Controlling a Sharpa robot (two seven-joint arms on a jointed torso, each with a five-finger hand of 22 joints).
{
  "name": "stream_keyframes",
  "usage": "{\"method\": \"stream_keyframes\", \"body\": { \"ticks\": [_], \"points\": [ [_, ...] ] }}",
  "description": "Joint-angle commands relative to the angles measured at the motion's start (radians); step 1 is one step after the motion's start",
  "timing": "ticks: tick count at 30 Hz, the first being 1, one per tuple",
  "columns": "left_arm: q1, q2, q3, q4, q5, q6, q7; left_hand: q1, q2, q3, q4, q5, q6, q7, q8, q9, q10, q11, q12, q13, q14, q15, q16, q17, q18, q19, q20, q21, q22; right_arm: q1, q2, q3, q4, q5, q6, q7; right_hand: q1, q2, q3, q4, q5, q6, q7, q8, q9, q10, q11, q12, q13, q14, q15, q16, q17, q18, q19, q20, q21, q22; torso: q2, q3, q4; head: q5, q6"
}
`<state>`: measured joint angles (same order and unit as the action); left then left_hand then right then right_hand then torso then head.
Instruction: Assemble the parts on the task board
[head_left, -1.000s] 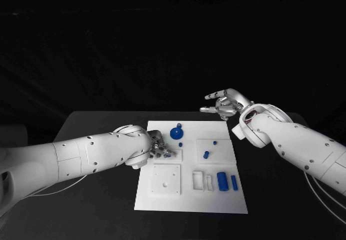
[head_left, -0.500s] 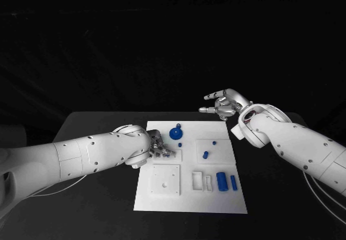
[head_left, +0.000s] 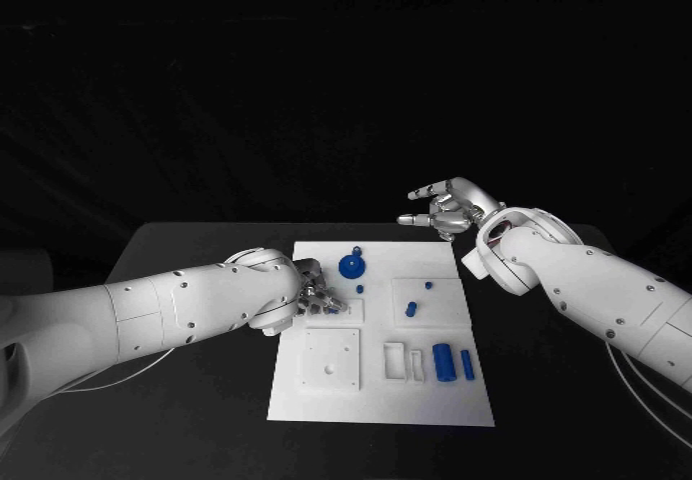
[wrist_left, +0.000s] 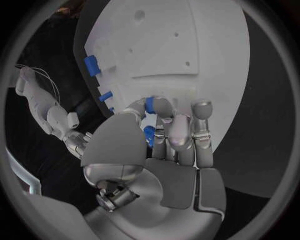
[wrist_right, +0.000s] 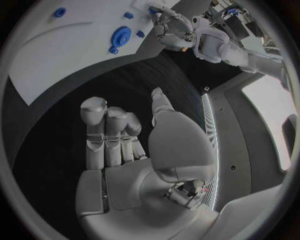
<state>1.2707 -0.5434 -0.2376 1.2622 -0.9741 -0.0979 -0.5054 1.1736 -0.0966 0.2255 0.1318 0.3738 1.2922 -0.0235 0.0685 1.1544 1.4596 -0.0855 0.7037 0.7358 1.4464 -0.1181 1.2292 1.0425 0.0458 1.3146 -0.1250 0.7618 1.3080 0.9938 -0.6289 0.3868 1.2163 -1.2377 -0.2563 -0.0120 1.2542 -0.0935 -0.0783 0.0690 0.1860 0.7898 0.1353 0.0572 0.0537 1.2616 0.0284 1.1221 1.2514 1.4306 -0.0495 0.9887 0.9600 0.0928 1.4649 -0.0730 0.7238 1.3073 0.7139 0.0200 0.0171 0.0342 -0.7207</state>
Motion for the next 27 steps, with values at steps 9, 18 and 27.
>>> {"method": "stream_keyframes", "body": {
  "ticks": [9, 18, 27],
  "points": [
    [-0.002, -0.029, 0.004, 0.028, 0.141, 0.033, 0.074, -0.062, 0.106, 0.140, -0.217, 0.070, -0.058, 0.001, -0.003, -0.041, 0.028, 0.009, -0.032, 0.018, -0.027, 0.005, -0.021, -0.035, 0.007, -0.030, 0.001, -0.057, 0.027, -0.004, -0.004, 0.001, 0.003, -0.008, 0.015, 0.005, -0.007, 0.007, 0.003, 0.002, -0.005, 0.001, 0.003, -0.003, 0.001, -0.005, 0.002, -0.002, -0.001, -0.002, 0.000, -0.004, 0.002, 0.018, 0.057, 0.003, -0.003, 0.052, 0.000, -0.0005, 0.0000, -0.002, -0.001],
    [-0.001, -0.070, 0.049, 0.044, 0.294, 0.102, 0.215, -0.026, 0.147, 0.123, -0.189, -0.088, -0.106, 0.010, 0.005, -0.035, -0.018, 0.013, -0.043, 0.020, -0.070, 0.005, -0.061, -0.090, 0.006, -0.064, -0.002, -0.135, 0.007, -0.015, -0.029, 0.000, 0.047, -0.011, 0.026, 0.028, 0.006, 0.041, 0.027, -0.088, -0.005, 0.026, 0.000, -0.003, 0.002, 0.000, -0.001, 0.003, 0.002, 0.000, -0.001, -0.002, 0.006, 0.015, 0.057, 0.001, 0.002, 0.050, -0.001, 0.0008, 0.0004, -0.001, 0.005],
    [0.003, -0.114, 0.080, 0.044, 0.424, 0.172, 0.411, 0.037, 0.191, 0.077, -0.140, -0.273, -0.169, 0.021, 0.050, -0.047, -0.076, 0.021, -0.040, 0.019, -0.133, 0.007, -0.101, -0.167, -0.003, -0.081, -0.003, -0.180, -0.001, -0.049, -0.073, -0.011, 0.152, -0.086, 0.082, 0.063, 0.032, 0.064, 0.153, -0.255, 0.076, 0.203, -0.011, 0.005, 0.011, 0.008, -0.013, 0.007, 0.008, 0.003, -0.010, -0.001, 0.012, 0.006, 0.056, -0.007, 0.012, 0.057, -0.001, -0.0008, -0.0019, 0.002, 0.013]
  ]
}}
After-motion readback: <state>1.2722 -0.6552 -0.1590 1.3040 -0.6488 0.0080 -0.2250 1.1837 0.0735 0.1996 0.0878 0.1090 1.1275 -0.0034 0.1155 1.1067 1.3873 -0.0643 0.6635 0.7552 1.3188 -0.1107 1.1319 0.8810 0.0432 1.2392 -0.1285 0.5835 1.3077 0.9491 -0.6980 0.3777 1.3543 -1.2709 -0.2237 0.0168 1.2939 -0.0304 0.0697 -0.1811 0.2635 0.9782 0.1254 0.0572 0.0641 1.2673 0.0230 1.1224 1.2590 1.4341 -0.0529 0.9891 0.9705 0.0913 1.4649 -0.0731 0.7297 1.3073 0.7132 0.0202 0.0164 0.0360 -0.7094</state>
